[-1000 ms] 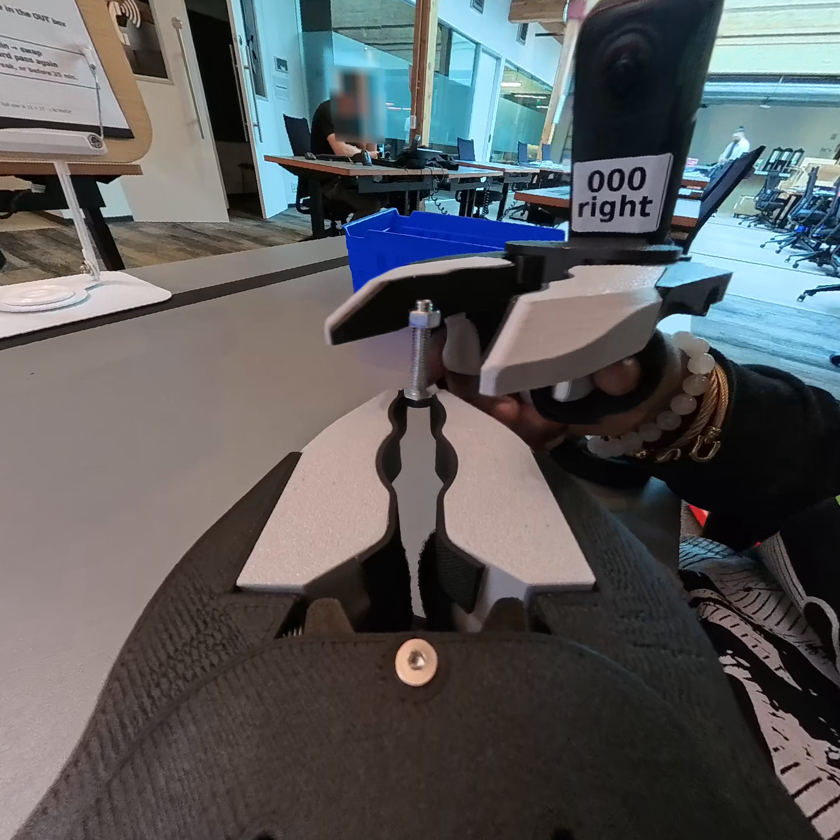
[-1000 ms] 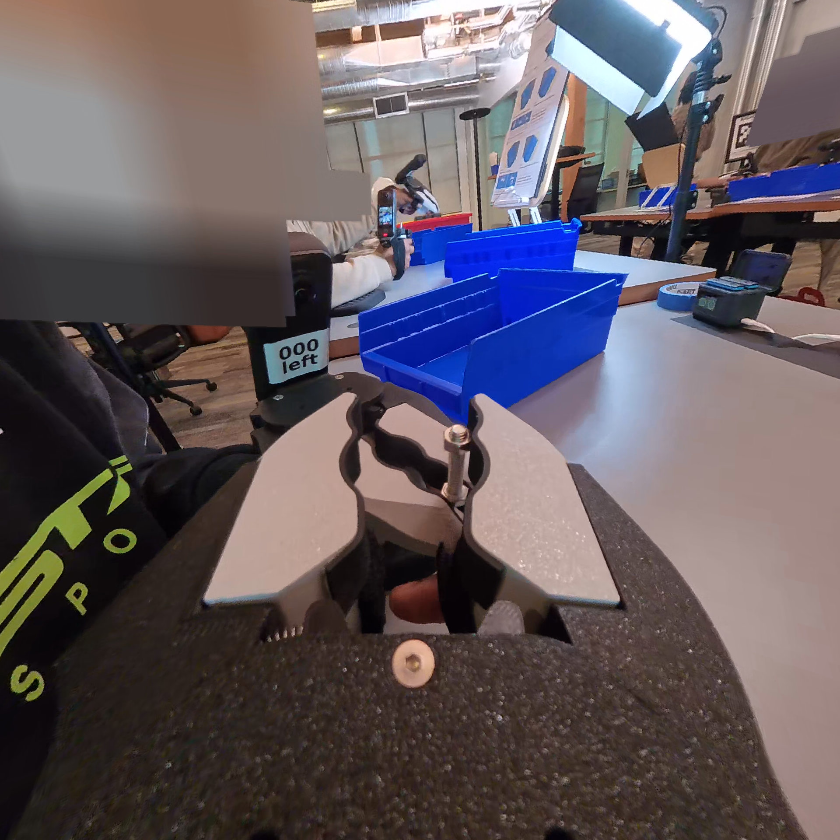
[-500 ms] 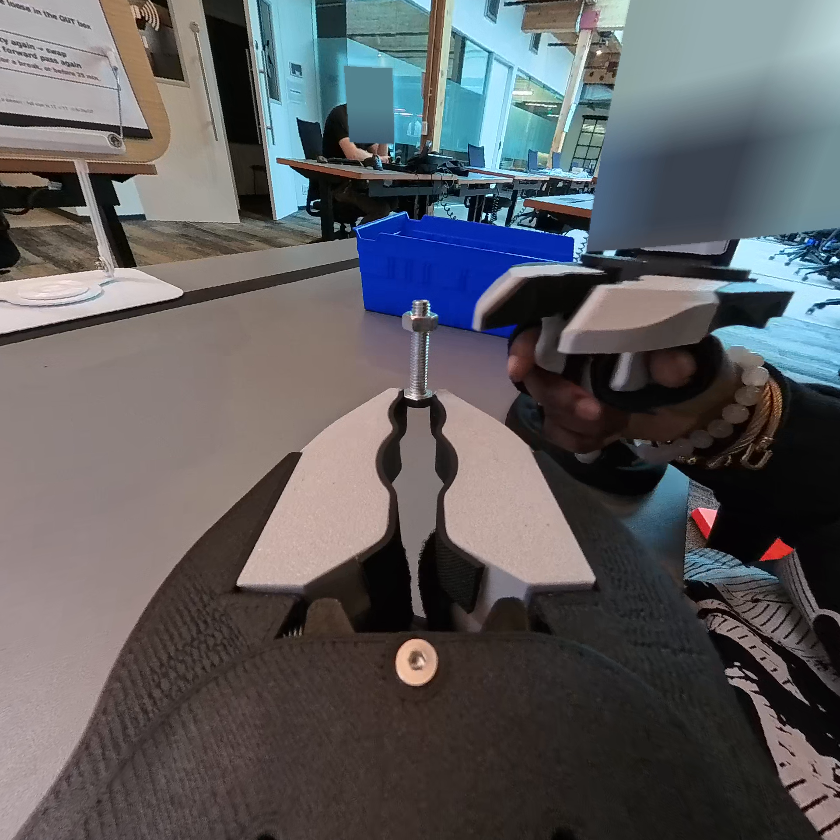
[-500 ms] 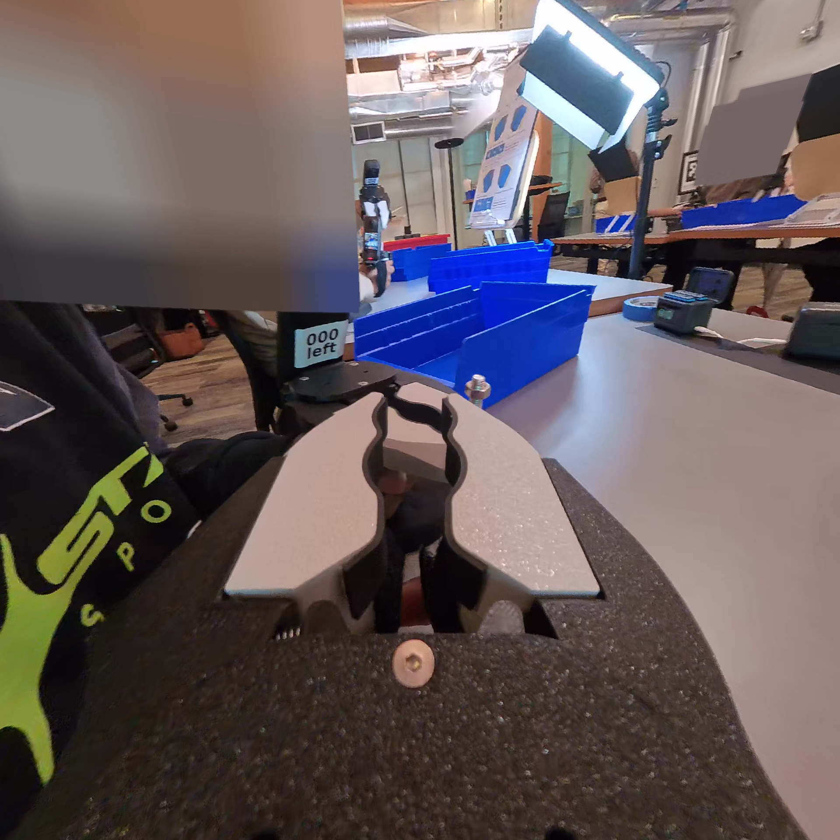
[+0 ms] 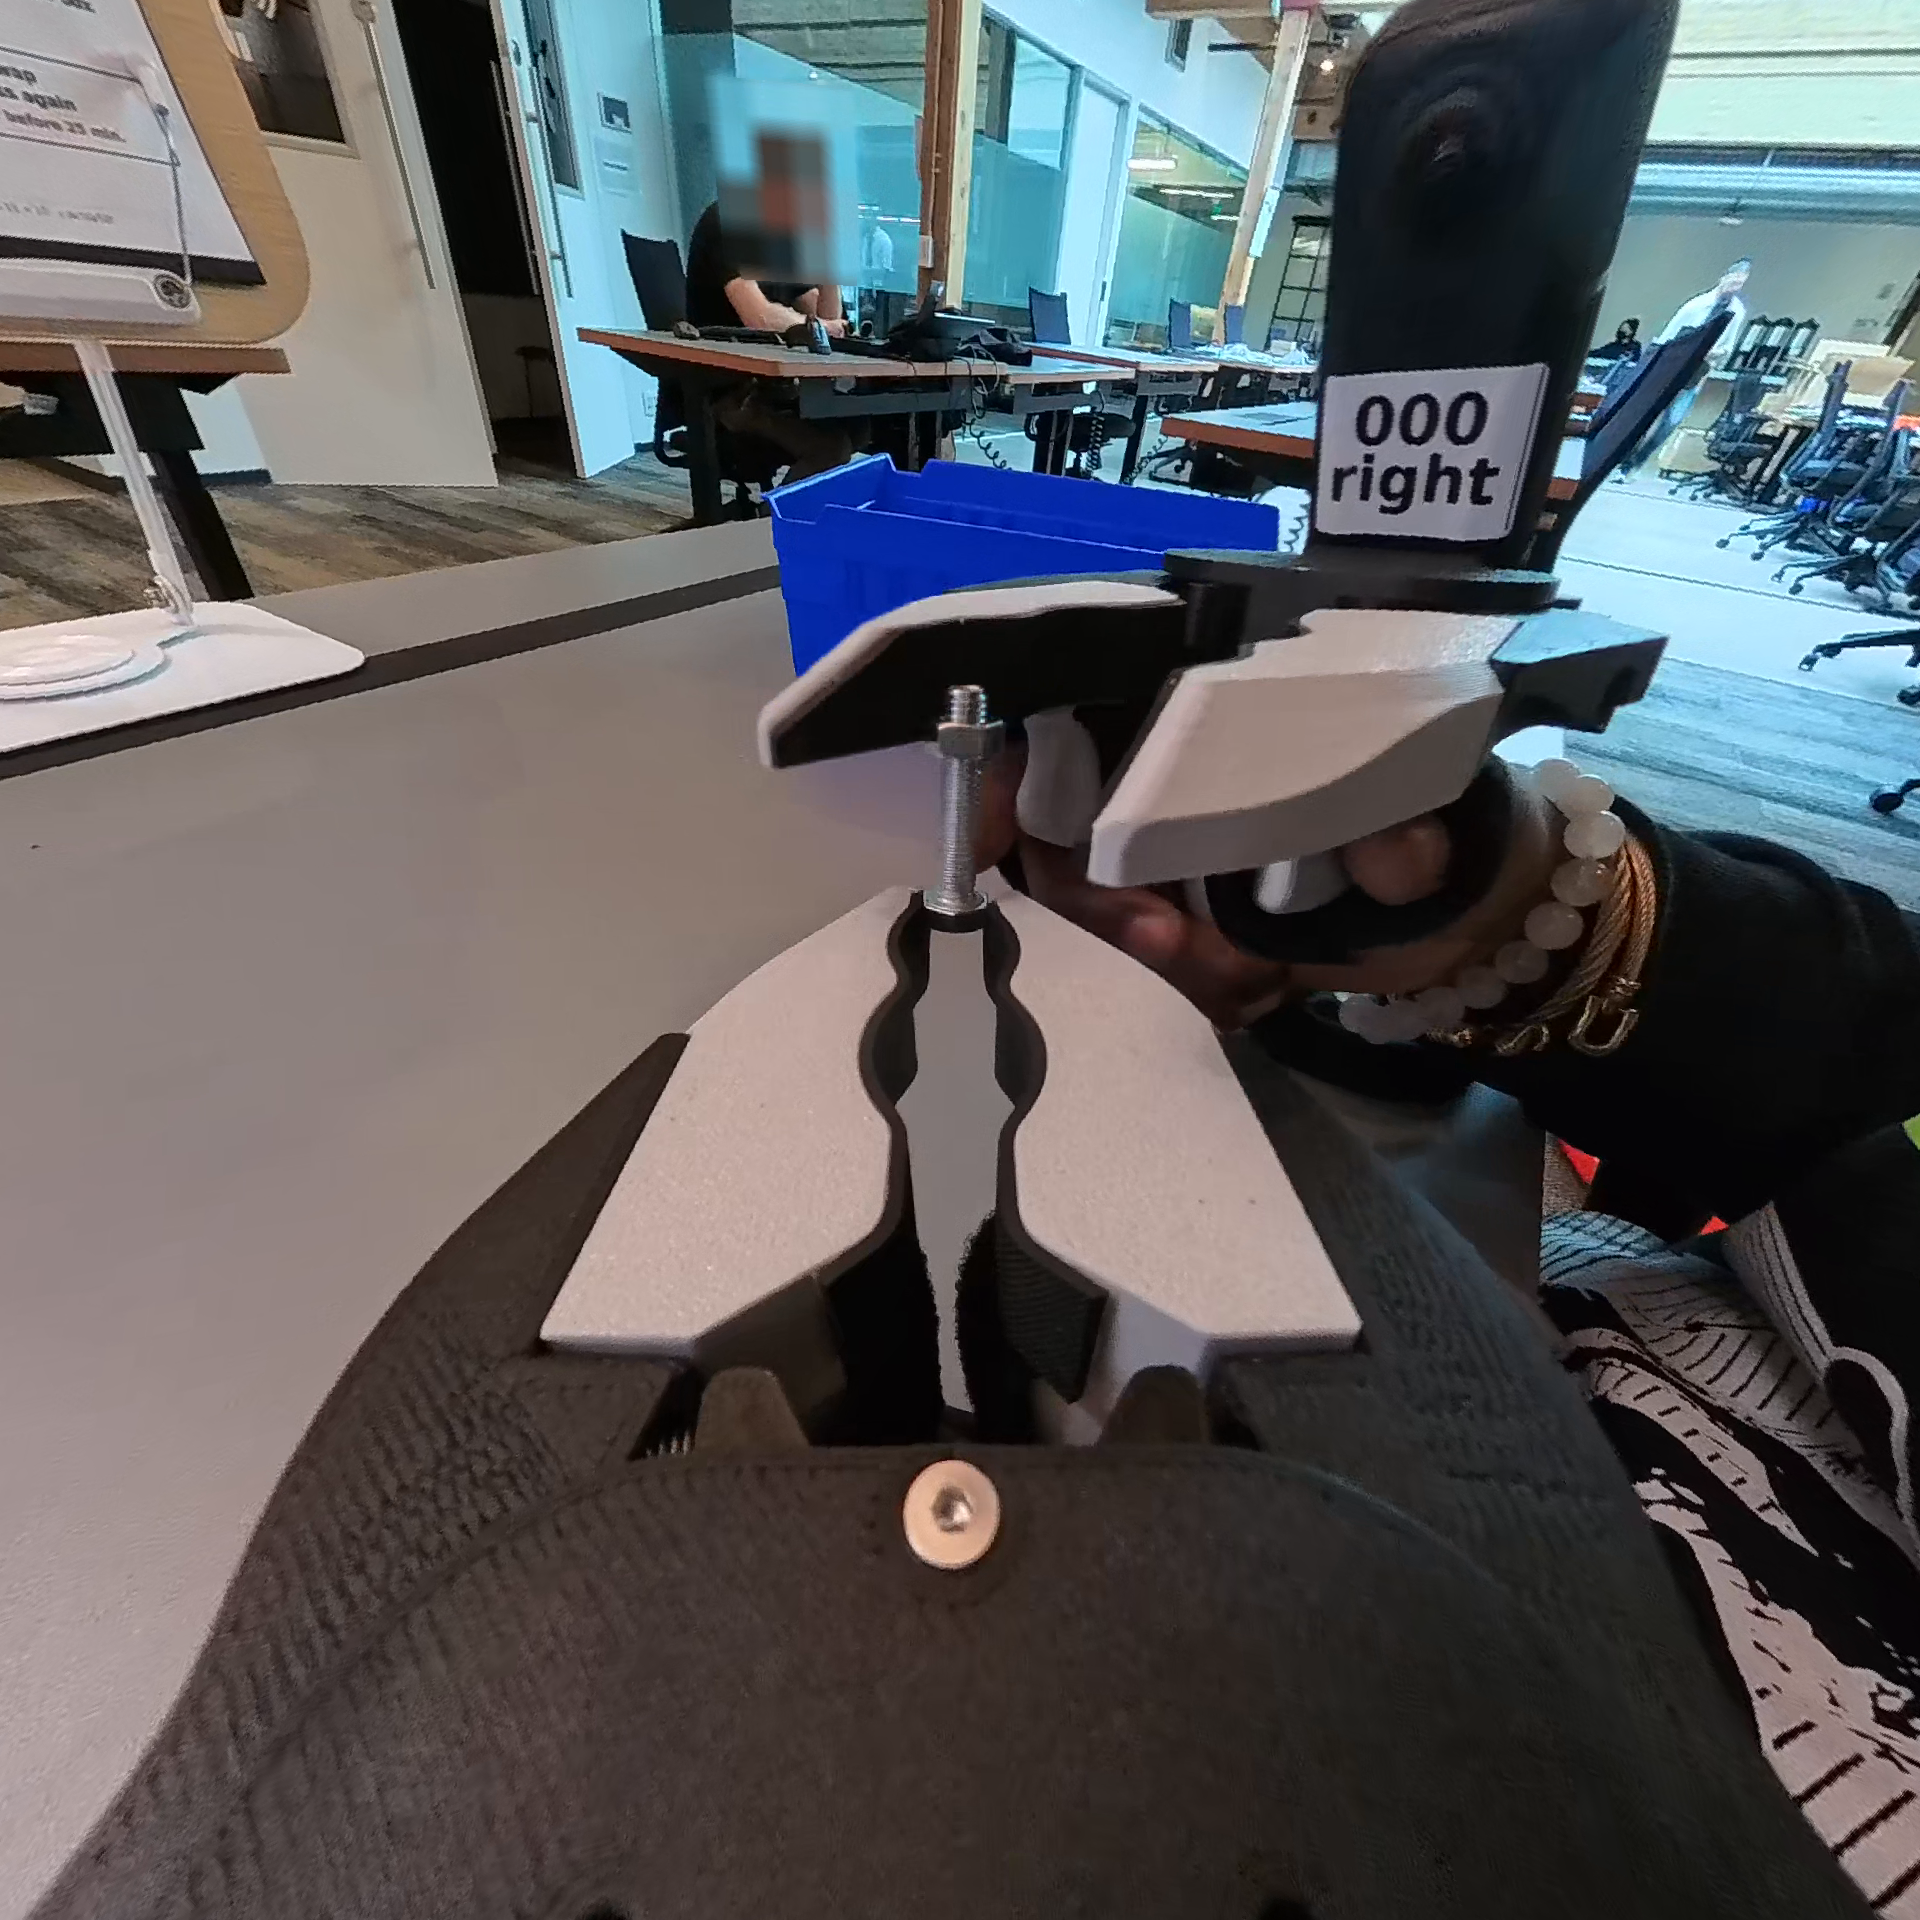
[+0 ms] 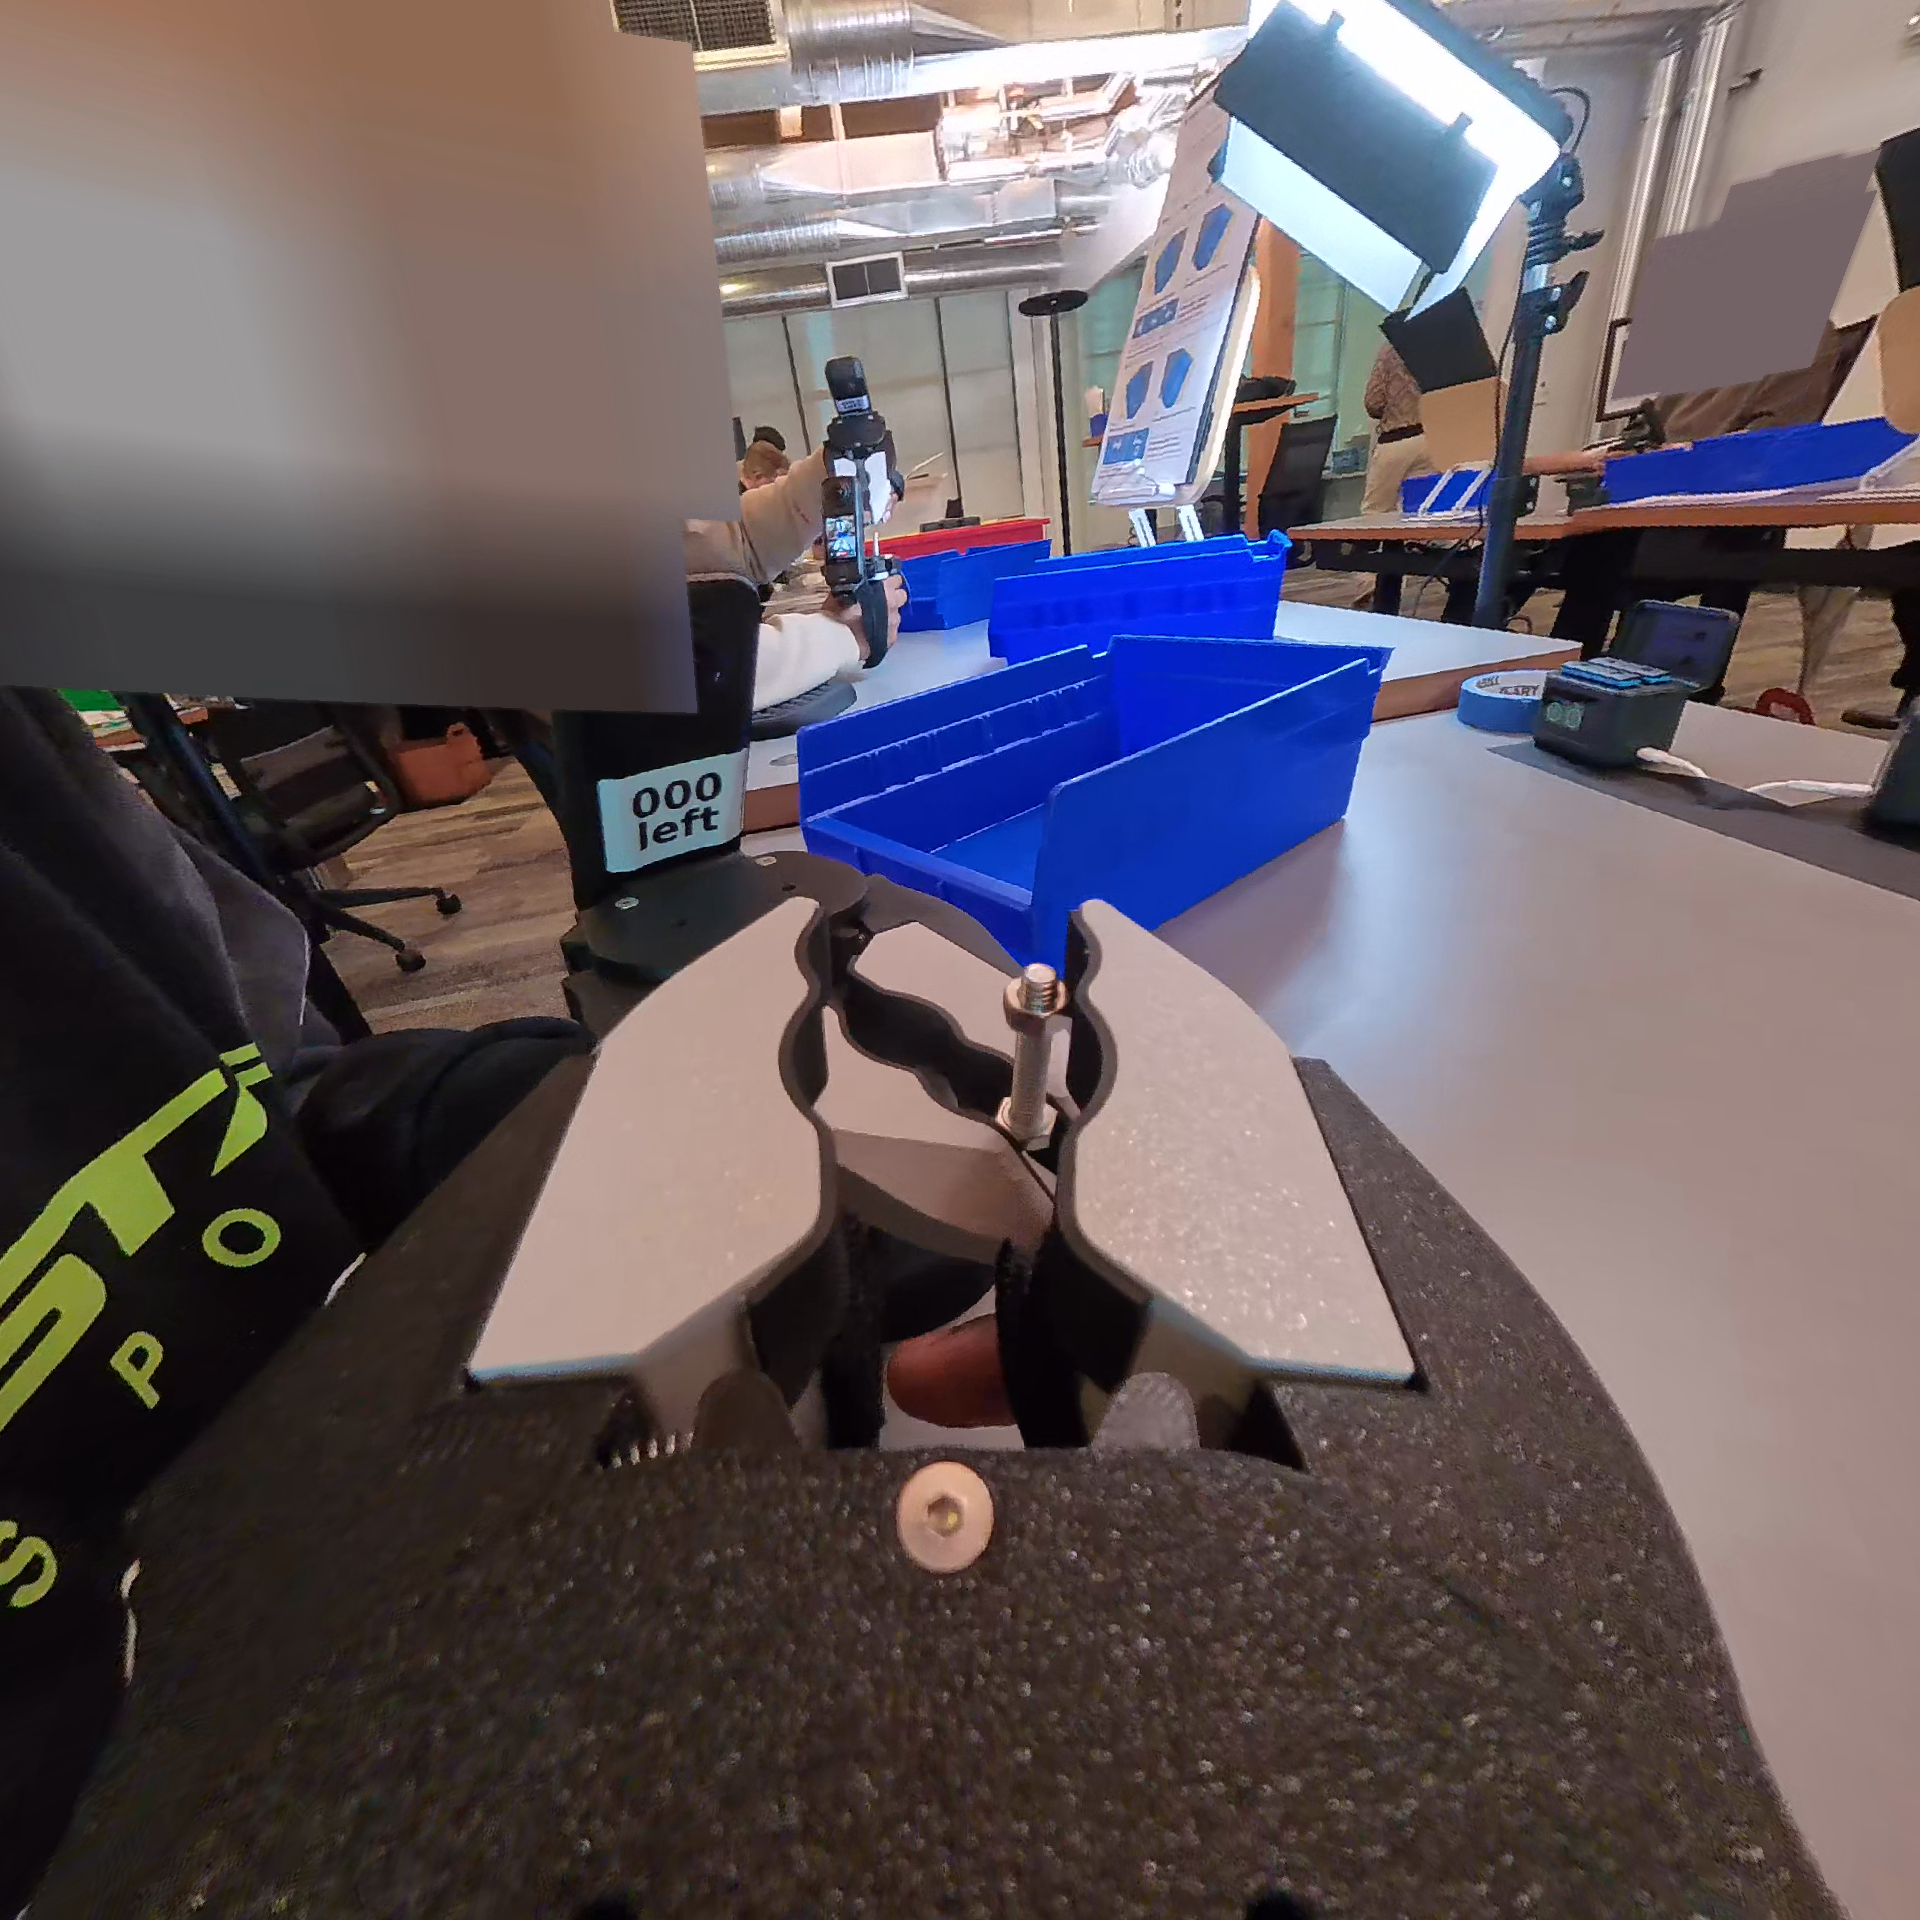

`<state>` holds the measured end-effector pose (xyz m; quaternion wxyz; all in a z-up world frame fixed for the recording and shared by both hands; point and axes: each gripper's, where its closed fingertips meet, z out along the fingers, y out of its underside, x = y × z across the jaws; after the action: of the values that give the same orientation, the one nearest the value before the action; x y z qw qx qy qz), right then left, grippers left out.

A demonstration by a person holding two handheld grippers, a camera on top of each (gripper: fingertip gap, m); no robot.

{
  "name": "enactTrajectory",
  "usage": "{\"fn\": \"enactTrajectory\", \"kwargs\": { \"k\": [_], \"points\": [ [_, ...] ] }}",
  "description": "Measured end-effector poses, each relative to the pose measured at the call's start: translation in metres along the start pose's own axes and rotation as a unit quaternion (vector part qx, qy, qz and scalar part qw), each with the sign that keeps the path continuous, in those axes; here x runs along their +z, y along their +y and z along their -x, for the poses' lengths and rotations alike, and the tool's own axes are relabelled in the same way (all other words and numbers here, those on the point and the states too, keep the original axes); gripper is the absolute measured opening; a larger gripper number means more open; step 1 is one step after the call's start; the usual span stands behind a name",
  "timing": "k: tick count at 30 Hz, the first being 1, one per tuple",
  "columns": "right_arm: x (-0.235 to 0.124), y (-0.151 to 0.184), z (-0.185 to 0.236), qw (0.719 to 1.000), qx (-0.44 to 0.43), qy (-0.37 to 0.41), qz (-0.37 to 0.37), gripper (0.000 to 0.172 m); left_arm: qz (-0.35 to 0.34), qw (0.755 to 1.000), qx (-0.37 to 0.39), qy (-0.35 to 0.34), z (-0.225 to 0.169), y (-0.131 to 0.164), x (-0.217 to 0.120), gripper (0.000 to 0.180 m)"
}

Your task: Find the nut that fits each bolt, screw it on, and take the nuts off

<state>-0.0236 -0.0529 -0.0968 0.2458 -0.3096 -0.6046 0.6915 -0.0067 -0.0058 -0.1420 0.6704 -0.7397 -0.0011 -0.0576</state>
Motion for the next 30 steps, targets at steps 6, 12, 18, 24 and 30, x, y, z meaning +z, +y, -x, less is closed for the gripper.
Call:
{"fn": "enactTrajectory", "kwargs": {
  "k": [6, 12, 18, 24, 30],
  "points": [
    [-0.013, -0.001, -0.002, 1.000, 0.005, 0.021, -0.012, 0.040, -0.009, 1.000, -0.010, -0.008, 0.004, -0.002, -0.002, 0.010],
    [-0.029, -0.003, 0.002, 1.000, 0.003, 0.020, -0.018, 0.020, -0.011, 1.000, -0.013, -0.009, 0.005, -0.002, -0.002, 0.010],
    [-0.016, -0.001, -0.011, 0.999, 0.014, 0.034, -0.016, 0.043, -0.008, 1.000, -0.006, -0.005, 0.002, -0.002, -0.002, 0.010],
    [0.002, 0.005, -0.005, 1.000, 0.001, 0.008, 0.009, 0.046, 0.000, 1.000, 0.001, -0.002, 0.000, 0.000, 0.000, 0.010],
    [-0.005, 0.004, -0.004, 1.000, -0.002, 0.014, 0.004, 0.040, -0.006, 1.000, -0.005, -0.006, 0.002, -0.001, -0.001, 0.010]
  ]
}}
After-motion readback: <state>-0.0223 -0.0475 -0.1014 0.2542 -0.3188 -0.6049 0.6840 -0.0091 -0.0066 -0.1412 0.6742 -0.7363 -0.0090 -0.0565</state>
